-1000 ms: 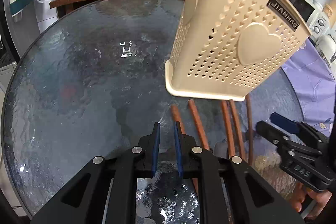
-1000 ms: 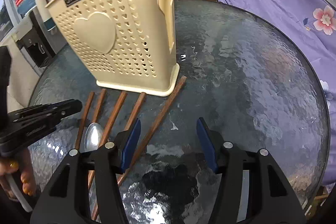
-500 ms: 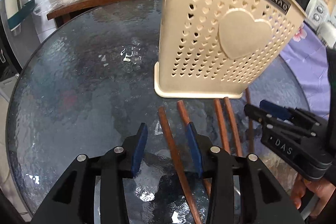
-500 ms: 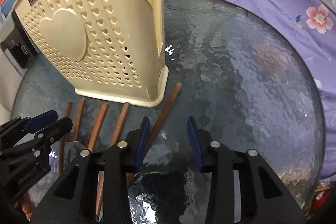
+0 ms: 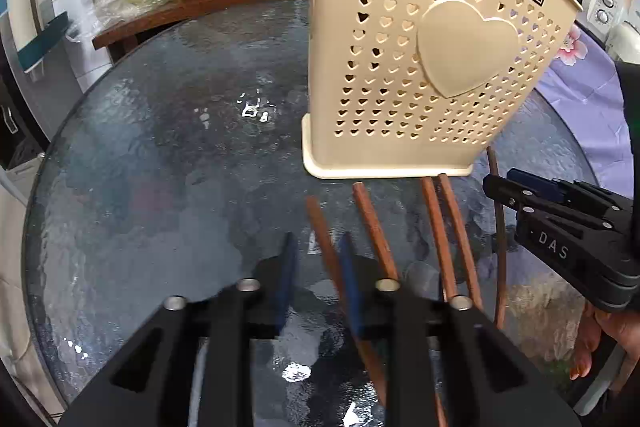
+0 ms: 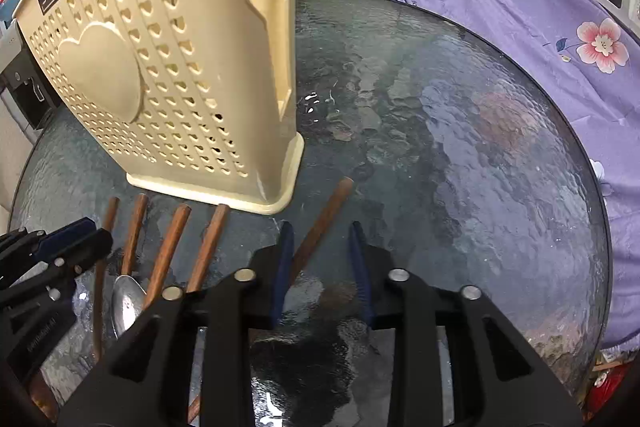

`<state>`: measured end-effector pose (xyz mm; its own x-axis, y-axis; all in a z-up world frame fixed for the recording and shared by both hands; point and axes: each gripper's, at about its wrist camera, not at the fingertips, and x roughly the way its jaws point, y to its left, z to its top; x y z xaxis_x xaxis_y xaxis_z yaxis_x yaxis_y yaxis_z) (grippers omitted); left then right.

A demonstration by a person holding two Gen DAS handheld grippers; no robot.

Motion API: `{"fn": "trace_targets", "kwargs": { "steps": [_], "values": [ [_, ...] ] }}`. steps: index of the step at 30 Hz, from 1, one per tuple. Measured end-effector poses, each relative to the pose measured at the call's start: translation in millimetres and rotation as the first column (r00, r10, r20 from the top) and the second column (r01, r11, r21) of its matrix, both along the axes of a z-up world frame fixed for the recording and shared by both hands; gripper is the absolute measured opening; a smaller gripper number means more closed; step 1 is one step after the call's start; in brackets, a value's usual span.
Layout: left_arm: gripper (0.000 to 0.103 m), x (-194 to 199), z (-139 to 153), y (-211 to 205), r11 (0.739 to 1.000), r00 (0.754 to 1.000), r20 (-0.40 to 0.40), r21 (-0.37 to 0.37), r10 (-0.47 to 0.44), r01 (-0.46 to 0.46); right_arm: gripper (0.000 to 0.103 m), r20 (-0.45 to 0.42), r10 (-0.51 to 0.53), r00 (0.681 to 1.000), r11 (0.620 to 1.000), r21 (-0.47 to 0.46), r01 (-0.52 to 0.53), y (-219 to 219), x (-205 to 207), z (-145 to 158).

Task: Organize utensils
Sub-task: 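Close left tool on a wooden chopstick and lift while right tool grasps another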

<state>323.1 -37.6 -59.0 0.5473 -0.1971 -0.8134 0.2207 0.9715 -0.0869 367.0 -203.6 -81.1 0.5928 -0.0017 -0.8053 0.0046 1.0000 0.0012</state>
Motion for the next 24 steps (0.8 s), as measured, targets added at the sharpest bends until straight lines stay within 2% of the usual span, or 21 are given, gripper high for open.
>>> {"fn": "trace_targets", "kwargs": {
  "steps": [3, 7, 11, 15, 18, 20, 24],
  "values": [
    [0.011, 1, 0, -1, 1.000, 1.000, 0.001, 0.007, 0.001, -0.001, 0.017, 0.011, 0.030, 0.999, 0.999, 0.018, -0.030, 0, -3, -1],
    [0.010, 0, 0, -1, 1.000, 1.000, 0.002, 0.004, 0.000, 0.000, 0.014, 0.024, 0.050, 0.998, 0.997, 0.051, -0.051, -4, -10, -1],
    [0.010, 0, -1, -1, 1.000, 1.000, -0.001, -0.004, 0.006, -0.006, 0.012, 0.020, 0.015, 1.000, 0.985, 0.174, -0.018, -17, -15, -2],
    [0.010, 1, 0, 1, 1.000, 1.000, -0.006, -0.016, 0.016, -0.016, 0.011, 0.008, -0.031, 0.999, 0.957, 0.288, 0.027, -31, -17, -4],
    [0.009, 2, -1, 4, 0.999, 1.000, -0.015, -0.039, 0.028, -0.029, 0.010, -0.014, -0.085, 0.996, 0.906, 0.414, 0.083, -47, -18, -8],
    [0.008, 3, -1, 7, 0.998, 0.999, -0.023, -0.057, 0.034, -0.035, 0.010, -0.016, -0.113, 0.993, 0.878, 0.467, 0.108, -56, -20, -8],
    [0.007, 5, -1, 11, 0.996, 0.999, -0.031, -0.074, 0.044, -0.046, 0.009, 0.032, -0.155, 0.987, 0.850, 0.513, 0.117, -66, -29, 0]
  ]
}}
